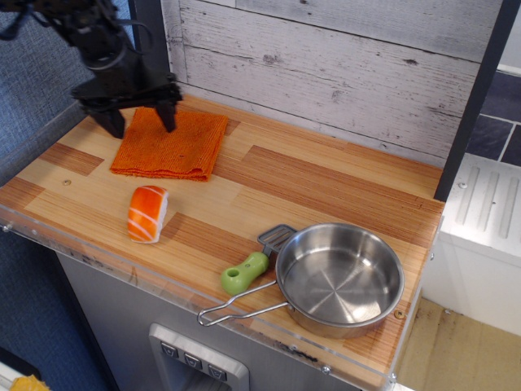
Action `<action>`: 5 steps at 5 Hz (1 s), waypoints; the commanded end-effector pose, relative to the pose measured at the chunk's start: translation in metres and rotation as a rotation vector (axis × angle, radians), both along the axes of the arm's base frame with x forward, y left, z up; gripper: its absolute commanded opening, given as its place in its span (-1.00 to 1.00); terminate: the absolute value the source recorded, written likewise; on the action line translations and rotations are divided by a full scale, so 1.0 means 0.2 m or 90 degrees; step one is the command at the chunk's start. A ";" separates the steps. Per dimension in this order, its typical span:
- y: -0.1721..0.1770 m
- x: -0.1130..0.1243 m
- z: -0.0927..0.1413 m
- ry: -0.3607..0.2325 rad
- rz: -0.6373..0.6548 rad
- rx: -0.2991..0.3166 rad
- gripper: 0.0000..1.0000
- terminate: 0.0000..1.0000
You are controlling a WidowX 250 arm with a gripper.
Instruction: Move red cloth to upper right corner of table.
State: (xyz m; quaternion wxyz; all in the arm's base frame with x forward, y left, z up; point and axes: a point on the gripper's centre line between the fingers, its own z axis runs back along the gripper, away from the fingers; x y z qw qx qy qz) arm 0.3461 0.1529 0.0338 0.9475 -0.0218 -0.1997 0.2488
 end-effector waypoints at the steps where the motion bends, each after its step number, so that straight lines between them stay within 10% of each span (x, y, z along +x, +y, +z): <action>1: -0.21 0.10 -0.02 -0.003 -0.028 0.000 1.00 -1.00; 5: -0.45 0.12 -0.12 0.027 -0.060 -0.022 1.00 -1.00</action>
